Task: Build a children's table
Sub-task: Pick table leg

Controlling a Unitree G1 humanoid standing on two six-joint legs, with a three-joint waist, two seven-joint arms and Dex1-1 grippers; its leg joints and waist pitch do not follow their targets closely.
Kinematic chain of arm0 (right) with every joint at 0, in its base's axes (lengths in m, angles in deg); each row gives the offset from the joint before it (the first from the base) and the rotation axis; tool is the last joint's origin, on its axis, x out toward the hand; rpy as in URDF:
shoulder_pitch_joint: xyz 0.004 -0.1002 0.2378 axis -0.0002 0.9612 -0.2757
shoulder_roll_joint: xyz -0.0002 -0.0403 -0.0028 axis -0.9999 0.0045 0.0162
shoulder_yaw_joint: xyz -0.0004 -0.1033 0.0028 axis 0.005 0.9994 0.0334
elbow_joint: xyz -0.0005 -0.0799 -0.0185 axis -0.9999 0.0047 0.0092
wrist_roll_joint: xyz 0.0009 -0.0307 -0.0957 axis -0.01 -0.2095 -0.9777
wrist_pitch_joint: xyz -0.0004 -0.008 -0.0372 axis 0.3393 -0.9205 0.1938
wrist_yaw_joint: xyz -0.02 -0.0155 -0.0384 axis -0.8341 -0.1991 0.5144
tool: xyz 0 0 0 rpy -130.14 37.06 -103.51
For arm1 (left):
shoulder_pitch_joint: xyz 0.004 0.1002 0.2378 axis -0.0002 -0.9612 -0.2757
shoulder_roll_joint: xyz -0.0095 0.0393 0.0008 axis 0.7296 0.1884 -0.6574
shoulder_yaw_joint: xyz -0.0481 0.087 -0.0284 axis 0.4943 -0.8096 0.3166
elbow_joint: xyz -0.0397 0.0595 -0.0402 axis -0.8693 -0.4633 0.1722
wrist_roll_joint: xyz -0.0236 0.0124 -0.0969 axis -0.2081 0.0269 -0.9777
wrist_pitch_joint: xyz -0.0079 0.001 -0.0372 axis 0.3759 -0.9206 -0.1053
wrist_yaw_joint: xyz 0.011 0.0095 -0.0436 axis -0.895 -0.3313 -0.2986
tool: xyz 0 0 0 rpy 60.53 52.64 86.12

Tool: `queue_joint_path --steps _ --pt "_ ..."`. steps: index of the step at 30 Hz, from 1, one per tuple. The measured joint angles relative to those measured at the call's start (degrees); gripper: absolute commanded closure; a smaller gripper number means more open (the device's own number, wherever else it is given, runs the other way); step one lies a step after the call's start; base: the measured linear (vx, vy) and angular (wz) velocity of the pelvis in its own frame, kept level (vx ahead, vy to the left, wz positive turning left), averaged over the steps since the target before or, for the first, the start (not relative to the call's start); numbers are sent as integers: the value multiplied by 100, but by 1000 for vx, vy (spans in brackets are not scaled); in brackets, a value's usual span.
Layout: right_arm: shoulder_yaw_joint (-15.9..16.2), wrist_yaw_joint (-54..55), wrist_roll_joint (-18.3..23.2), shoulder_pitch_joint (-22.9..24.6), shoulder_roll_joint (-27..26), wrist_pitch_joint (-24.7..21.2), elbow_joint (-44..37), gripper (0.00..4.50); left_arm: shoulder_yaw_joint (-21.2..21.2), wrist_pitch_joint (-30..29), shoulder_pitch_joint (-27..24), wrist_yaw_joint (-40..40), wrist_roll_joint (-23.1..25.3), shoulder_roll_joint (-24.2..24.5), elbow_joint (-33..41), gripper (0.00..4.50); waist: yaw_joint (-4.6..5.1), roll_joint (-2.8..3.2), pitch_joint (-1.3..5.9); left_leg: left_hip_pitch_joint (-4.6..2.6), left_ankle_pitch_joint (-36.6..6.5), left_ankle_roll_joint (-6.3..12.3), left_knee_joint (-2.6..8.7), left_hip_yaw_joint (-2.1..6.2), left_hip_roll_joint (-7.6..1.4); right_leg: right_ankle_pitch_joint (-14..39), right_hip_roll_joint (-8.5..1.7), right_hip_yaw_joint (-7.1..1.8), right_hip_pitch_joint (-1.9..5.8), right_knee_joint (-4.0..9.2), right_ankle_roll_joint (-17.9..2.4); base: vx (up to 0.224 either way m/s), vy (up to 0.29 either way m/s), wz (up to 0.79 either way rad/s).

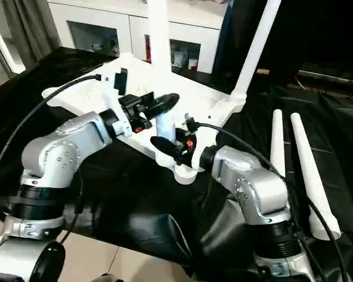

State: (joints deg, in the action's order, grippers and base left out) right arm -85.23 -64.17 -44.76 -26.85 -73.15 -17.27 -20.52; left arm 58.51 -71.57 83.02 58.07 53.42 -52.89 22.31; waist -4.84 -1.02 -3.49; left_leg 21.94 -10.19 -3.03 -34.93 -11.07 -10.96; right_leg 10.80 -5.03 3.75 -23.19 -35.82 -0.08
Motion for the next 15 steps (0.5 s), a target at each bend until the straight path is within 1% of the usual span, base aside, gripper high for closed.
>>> queue_joint_path --steps 2,4,6,11,15 --pt "-56 -88 20 -100 62 -1 0 137 0 -1 80 112 -31 52 -27 258 -4 0 0 0 0 0 0 0 0 0 0 0 0 -1 0 0 0 0" --pt "-148 -287 172 -147 209 -29 2 136 -20 -19 158 324 -140 109 -53 258 -20 0 0 0 0 0 1 -1 0 0 0 0 1 1 0 0 0 0" --pt "-235 -456 303 -197 312 -78 2 136 -22 -20 224 469 -212 176 -76 259 -13 0 0 -1 0 0 0 -1 0 0 0 -1 2 0 0 0 0 0" --pt "-397 -692 578 -333 453 -322 4 136 -61 -69 333 754 -227 252 -100 259 -9 0 0 -2 0 0 0 -1 0 0 0 0 1 -2 -1 0 0 0" --pt "-397 -960 777 -335 627 -577 3 136 -235 -91 353 988 -214 408 -127 259 -12 0 0 -2 0 0 0 -1 0 0 0 -1 1 -2 -1 0 0 0"
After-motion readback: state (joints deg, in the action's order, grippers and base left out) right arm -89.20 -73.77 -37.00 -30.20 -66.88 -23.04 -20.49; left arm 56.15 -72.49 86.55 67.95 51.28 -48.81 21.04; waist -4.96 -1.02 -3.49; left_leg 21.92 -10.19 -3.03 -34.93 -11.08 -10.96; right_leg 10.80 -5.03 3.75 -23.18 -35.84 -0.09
